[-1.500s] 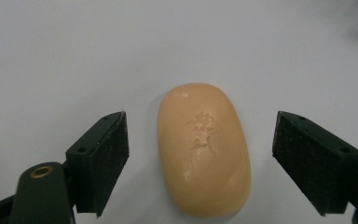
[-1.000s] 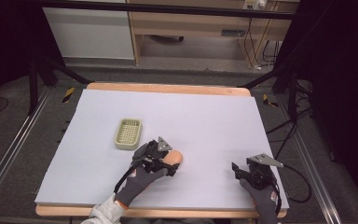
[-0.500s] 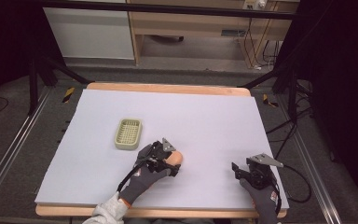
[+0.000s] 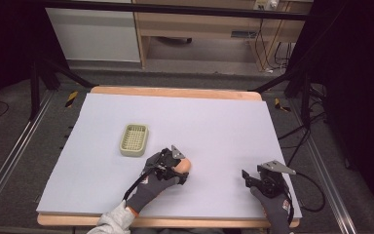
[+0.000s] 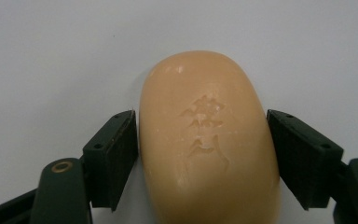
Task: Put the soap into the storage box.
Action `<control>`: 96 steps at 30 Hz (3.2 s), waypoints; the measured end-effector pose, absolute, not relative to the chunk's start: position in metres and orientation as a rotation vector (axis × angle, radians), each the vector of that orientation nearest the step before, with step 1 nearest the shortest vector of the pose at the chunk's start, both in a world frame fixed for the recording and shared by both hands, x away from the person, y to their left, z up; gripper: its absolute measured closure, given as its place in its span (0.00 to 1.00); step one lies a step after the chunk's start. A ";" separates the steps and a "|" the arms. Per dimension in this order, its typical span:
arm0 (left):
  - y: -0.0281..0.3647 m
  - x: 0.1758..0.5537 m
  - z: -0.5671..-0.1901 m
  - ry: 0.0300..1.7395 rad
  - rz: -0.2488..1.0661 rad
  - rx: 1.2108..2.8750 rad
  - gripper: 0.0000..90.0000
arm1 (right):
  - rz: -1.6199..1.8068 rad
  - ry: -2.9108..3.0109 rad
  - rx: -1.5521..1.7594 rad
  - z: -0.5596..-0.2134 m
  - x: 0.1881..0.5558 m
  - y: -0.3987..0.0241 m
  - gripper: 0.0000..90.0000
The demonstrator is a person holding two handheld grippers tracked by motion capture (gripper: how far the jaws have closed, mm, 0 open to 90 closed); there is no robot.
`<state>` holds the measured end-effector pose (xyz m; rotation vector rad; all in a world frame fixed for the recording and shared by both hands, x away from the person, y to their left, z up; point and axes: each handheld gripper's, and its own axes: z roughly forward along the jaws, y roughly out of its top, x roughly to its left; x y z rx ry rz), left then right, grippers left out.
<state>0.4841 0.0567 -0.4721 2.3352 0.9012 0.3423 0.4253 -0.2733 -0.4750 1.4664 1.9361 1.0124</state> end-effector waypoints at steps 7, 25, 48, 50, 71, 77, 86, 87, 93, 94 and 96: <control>0.056 0.484 -0.472 0.901 0.339 2.333 0.32 | 1.012 1.937 1.467 -0.475 0.425 -0.273 0.39; 0.061 0.483 -0.469 0.906 0.343 2.331 0.34 | 1.014 1.939 1.463 -0.475 0.425 -0.274 0.38; 0.075 0.475 -0.450 0.903 0.353 2.280 0.34 | 1.016 1.940 1.461 -0.475 0.423 -0.273 0.38; 0.076 0.475 -0.449 0.902 0.354 2.279 0.35 | 1.015 1.939 1.459 -0.475 0.423 -0.274 0.38; 0.099 0.474 -0.425 0.923 0.375 2.215 0.35 | 1.015 1.936 1.463 -0.475 0.422 -0.274 0.37; 0.106 0.476 -0.420 0.937 0.391 2.193 0.35 | 1.015 1.935 1.460 -0.475 0.423 -0.274 0.37; 0.117 0.479 -0.414 0.965 0.416 2.163 0.35 | 1.019 1.931 1.465 -0.475 0.422 -0.274 0.37; 0.118 0.480 -0.414 0.972 0.420 2.157 0.35 | 1.018 1.932 1.465 -0.475 0.422 -0.274 0.37; 0.127 0.483 -0.410 0.994 0.437 2.131 0.35 | 1.021 1.932 1.466 -0.475 0.422 -0.274 0.37; 0.128 0.484 -0.410 1.001 0.437 2.120 0.35 | 1.021 1.932 1.466 -0.475 0.422 -0.274 0.37; 0.132 0.485 -0.408 1.008 0.442 2.113 0.35 | 1.022 1.929 1.467 -0.475 0.422 -0.274 0.37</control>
